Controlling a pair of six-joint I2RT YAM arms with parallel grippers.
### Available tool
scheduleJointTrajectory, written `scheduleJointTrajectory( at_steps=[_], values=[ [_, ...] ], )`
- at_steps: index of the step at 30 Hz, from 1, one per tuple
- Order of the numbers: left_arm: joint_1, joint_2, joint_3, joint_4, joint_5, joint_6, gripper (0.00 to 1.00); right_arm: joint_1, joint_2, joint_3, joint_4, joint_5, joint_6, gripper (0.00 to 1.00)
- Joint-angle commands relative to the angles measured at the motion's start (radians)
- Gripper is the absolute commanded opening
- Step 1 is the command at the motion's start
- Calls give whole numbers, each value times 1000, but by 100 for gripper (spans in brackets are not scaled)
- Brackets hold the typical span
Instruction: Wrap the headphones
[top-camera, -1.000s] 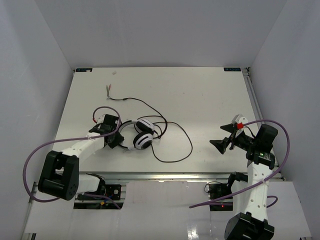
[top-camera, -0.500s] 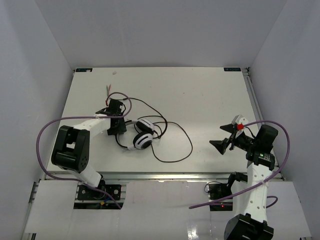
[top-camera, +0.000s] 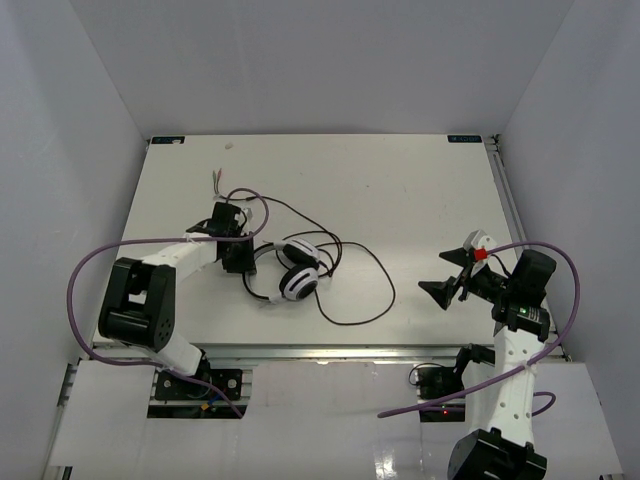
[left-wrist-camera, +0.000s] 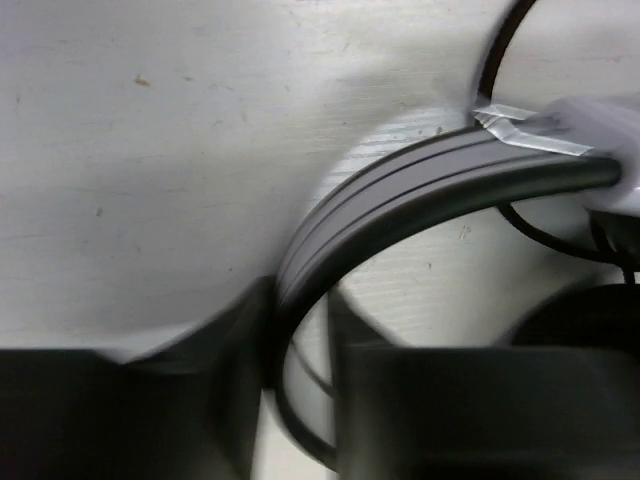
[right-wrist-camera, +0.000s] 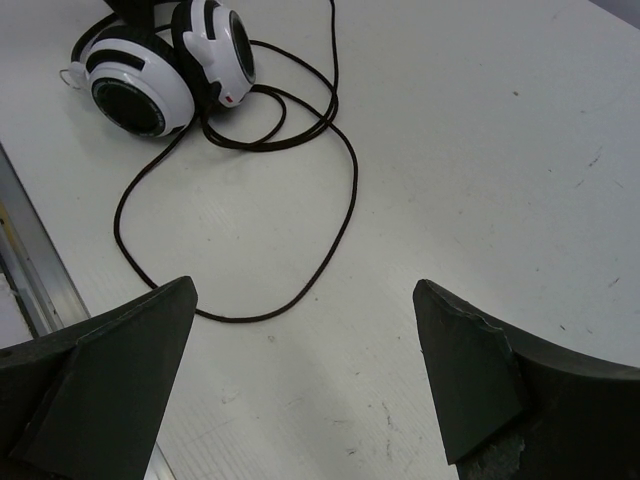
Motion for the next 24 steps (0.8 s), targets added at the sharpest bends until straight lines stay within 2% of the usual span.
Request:
scheduleJointTrajectory(
  at_steps=[1, 3, 7, 10, 12, 13, 16, 21, 24],
  values=[
    [-2, 7, -42, -9, 99, -50, 10, -1, -6, 40, -8, -25, -6, 95],
    [-2, -3, -45, -5, 95, -65, 1, -1, -9, 44, -11, -19, -7, 95],
    [0, -85, -47, -3, 79, -92, 0, -1, -23, 46, -65, -30, -75, 95],
    [0, -163, -39, -14, 74, -124, 0, 5, -16, 65, -192, -98, -234, 94],
    [1, -264, -26, -27, 75, -165, 0, 22, 8, 107, -319, -159, -376, 91],
    [4, -316, -14, -34, 79, -177, 0, 33, 28, 138, -325, -160, -419, 90],
    [10, -417, 54, -78, 100, -225, 0, 145, 99, 213, -201, -107, -370, 90],
    [11, -474, 206, -159, 104, -258, 0, 444, 227, 255, 107, 202, -155, 90],
    [14, -481, 309, -218, 123, -256, 0, 521, 317, 303, 310, 236, -32, 90]
  ],
)
